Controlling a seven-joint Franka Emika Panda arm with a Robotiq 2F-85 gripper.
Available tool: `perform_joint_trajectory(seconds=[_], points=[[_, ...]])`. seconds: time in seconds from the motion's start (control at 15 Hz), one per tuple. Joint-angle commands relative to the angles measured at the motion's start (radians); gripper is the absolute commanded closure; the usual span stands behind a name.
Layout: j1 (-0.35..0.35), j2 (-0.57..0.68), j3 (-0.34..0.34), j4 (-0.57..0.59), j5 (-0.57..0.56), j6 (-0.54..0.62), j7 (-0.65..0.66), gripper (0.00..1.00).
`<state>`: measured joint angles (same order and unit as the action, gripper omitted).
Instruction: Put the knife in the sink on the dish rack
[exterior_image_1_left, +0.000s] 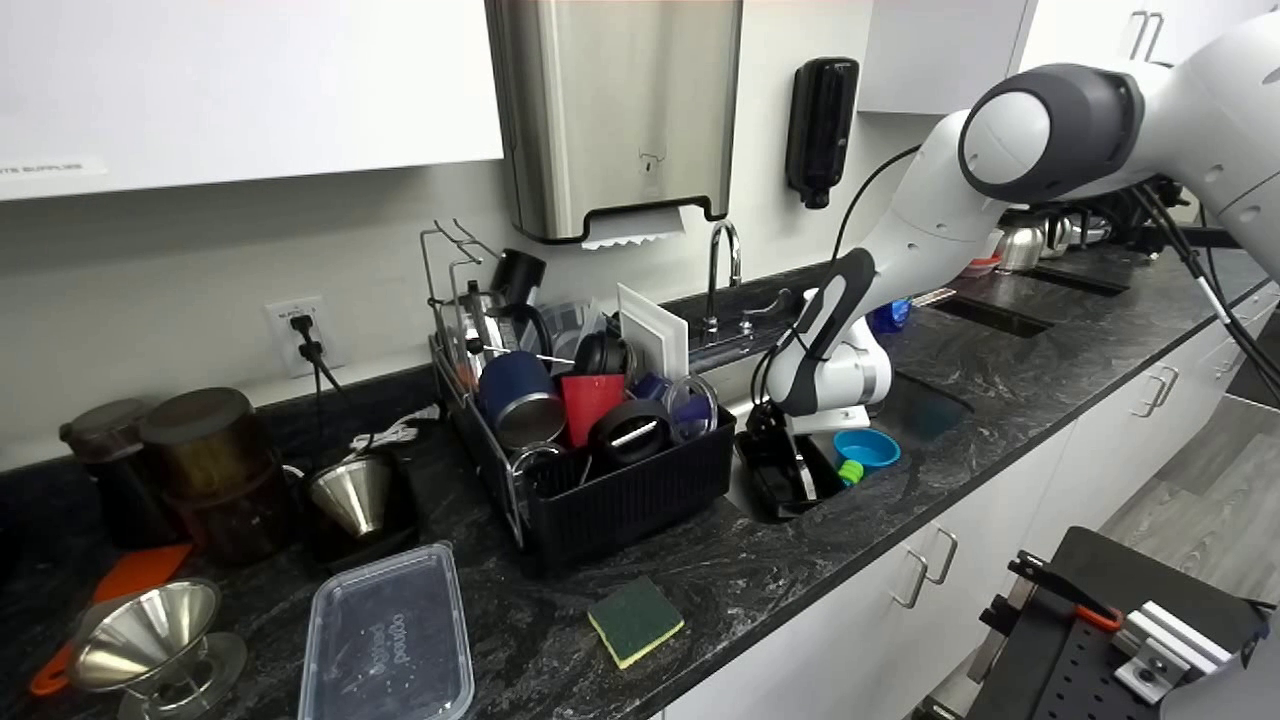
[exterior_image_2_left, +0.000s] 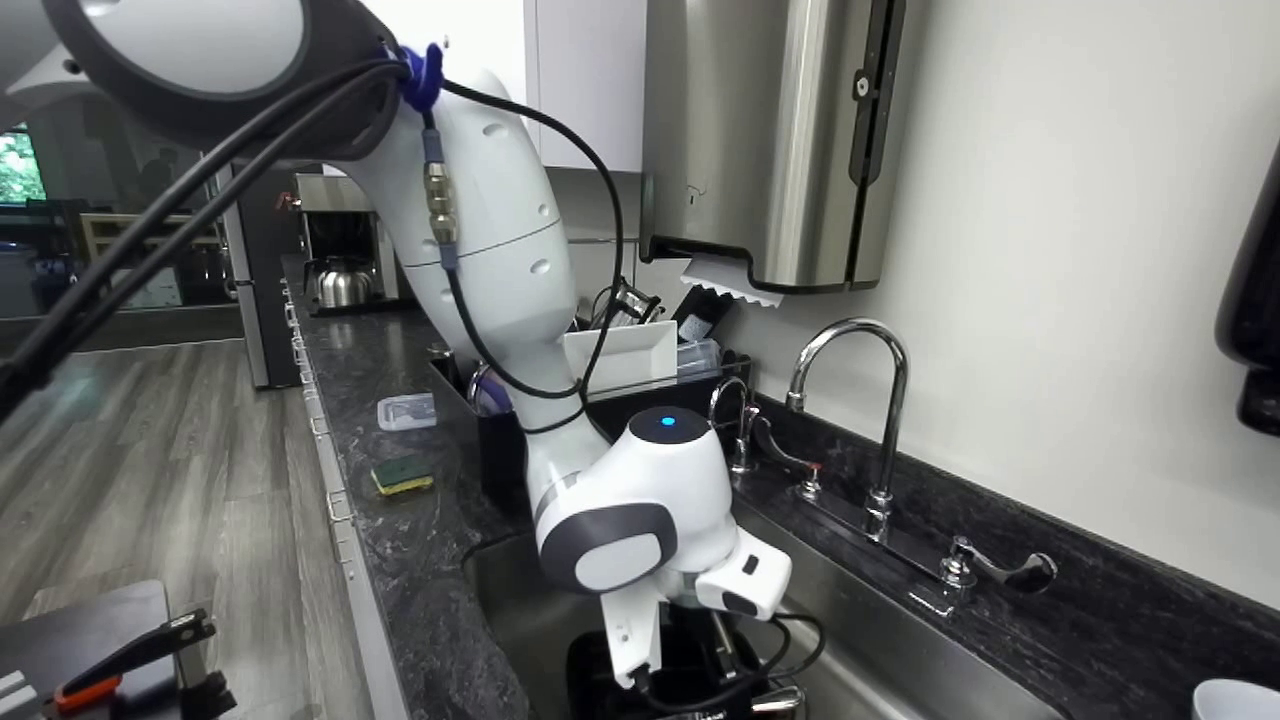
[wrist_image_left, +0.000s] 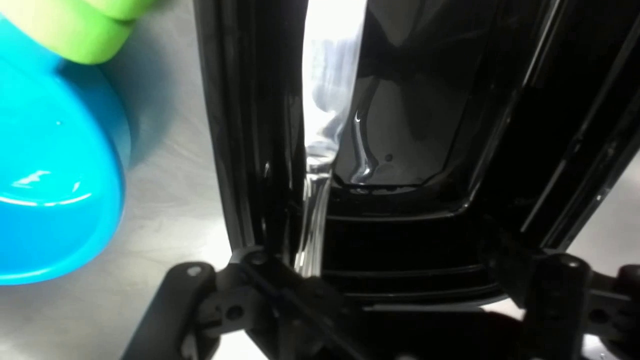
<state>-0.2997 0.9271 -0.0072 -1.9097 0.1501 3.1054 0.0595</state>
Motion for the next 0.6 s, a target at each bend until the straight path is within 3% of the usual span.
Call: perform_joint_trajectory(seconds=[0.0,0.53], points=[[-0.010,0.004,0.006,-0.002,0.003,0.019,-0.002,0.34],[-0.008,0.005,-0.001,-0.003,0.001,0.016,-0.003,0.89]])
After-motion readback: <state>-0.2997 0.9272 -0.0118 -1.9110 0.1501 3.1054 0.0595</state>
